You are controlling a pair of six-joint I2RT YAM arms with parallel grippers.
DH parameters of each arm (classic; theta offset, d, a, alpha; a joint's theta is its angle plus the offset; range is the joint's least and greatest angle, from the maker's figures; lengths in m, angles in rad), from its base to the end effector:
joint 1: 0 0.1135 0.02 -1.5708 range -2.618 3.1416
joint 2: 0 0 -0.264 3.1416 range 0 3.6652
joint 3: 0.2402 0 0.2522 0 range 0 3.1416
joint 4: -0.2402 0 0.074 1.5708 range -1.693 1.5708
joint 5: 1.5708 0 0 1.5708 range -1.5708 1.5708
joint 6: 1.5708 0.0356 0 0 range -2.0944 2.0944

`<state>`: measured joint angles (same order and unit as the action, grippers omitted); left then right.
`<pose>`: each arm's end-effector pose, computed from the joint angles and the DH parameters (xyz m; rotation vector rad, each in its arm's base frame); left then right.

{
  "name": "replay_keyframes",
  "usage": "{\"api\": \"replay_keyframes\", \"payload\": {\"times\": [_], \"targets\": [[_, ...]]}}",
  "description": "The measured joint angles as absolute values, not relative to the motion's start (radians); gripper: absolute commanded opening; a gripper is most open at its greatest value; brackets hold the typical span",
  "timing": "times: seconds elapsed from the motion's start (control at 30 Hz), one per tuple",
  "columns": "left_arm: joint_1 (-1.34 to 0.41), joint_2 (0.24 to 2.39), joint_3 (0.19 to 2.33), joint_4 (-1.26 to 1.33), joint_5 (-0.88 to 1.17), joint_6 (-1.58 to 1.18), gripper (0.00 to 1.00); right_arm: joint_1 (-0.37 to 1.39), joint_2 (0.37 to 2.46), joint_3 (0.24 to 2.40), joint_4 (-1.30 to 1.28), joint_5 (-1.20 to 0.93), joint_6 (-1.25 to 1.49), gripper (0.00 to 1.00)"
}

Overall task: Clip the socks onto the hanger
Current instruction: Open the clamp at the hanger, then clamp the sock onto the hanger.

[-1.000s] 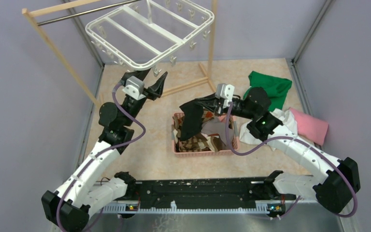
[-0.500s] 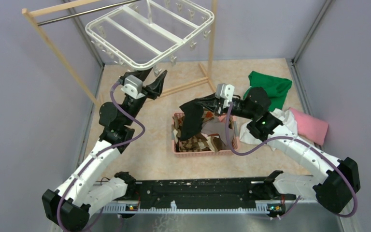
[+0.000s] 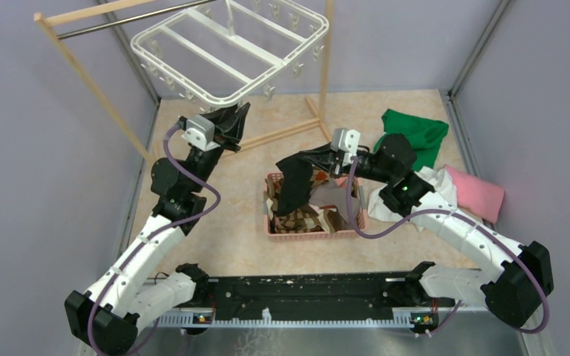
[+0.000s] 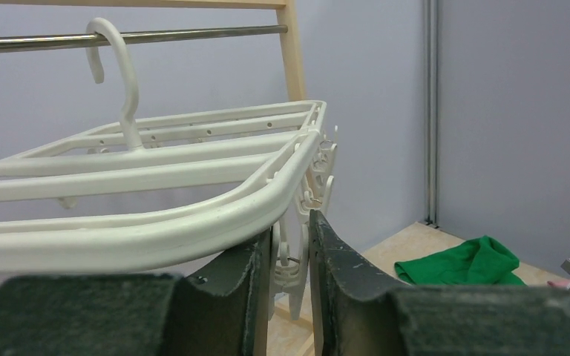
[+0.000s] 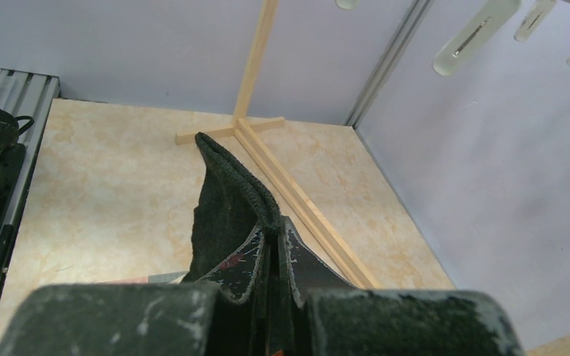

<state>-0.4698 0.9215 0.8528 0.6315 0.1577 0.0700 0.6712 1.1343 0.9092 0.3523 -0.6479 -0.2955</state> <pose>0.1769 -0.0961 0.4251 0.4107 0.9393 -0.4440 0.1919 0.1798 0.3695 -1.1375 1.0038 0.7683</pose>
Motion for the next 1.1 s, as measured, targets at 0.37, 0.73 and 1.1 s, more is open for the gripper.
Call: {"api": "replay_keyframes", "payload": {"times": [0.37, 0.73, 1.1], "targets": [[-0.47, 0.921, 0.853, 0.635, 0.14, 0.015, 0.19, 0.671, 1.161, 0.92, 0.359, -0.657, -0.257, 0.0], [-0.47, 0.918, 0.866, 0.621, 0.112, -0.088, 0.18, 0.671, 1.425, 1.221, 0.354, -0.729, 0.023, 0.0], [-0.47, 0.905, 0.866, 0.619, 0.105, -0.129, 0.18, 0.672, 1.549, 1.372, 0.314, -0.747, 0.118, 0.0]]}}
